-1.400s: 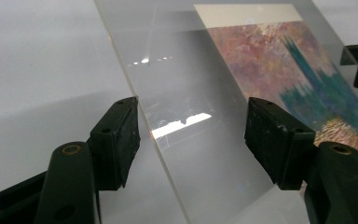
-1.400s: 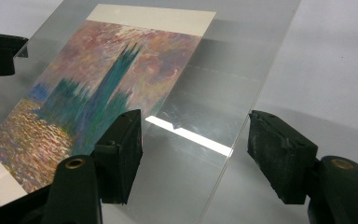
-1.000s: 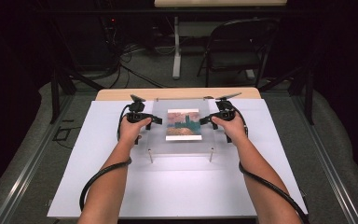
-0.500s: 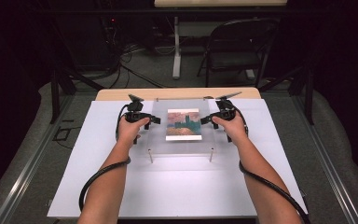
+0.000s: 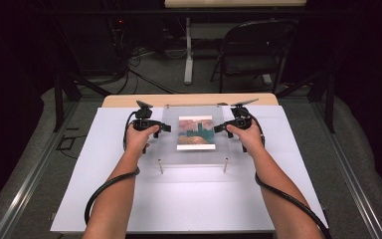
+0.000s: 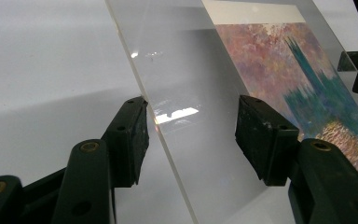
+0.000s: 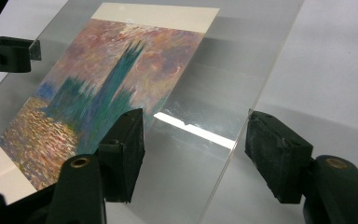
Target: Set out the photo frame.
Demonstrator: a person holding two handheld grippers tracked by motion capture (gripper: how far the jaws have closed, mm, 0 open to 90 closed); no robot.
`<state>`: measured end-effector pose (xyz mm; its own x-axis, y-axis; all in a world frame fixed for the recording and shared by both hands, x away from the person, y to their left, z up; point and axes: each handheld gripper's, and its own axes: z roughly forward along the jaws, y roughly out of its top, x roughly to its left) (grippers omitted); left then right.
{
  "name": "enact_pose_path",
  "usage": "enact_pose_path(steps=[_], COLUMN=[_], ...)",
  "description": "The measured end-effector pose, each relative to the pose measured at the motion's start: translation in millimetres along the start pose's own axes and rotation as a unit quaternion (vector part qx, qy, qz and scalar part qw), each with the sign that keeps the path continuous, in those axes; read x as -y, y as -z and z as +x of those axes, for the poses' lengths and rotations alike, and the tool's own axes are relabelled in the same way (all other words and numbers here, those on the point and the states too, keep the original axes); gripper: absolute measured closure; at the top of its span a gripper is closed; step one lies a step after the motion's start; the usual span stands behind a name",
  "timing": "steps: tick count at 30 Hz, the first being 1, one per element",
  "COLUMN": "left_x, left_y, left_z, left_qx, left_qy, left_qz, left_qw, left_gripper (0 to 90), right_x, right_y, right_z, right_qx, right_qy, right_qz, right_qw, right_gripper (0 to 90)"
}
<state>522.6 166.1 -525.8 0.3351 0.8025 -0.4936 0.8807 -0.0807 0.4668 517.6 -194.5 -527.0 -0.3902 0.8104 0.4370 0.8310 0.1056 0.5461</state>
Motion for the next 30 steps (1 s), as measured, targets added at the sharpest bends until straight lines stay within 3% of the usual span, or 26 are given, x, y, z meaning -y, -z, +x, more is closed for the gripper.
enact_pose_path(steps=[11, 20, 25, 30], left_x=[-0.1, 0.1, -2.4, -3.7], left_y=[7.0, 15.9, 24.8, 34.6], left_z=[-3.1, -5.8, -9.4, -15.8], left_qx=[0.004, 0.008, 0.011, 0.01], left_qy=[-0.002, -0.007, -0.008, -0.021], left_qz=[-0.013, -0.019, -0.032, -0.041], left_qw=[0.9999, 0.9998, 0.9994, 0.9989], left_gripper=[47.4, 50.8, 54.5, 57.1], right_x=[-0.3, 0.8, -0.2, -2.4], right_y=[7.7, 15.4, 23.6, 35.3], right_z=[3.0, 7.6, 16.0, 22.8], right_qx=[0.001, 0.001, 0.015, 0.021], right_qy=[0.008, 0.032, 0.036, 0.057], right_qz=[-0.005, -0.018, -0.025, -0.025], right_qw=[1.0, 0.9993, 0.9989, 0.9979], right_gripper=[39.3, 40.0, 41.8, 45.7])
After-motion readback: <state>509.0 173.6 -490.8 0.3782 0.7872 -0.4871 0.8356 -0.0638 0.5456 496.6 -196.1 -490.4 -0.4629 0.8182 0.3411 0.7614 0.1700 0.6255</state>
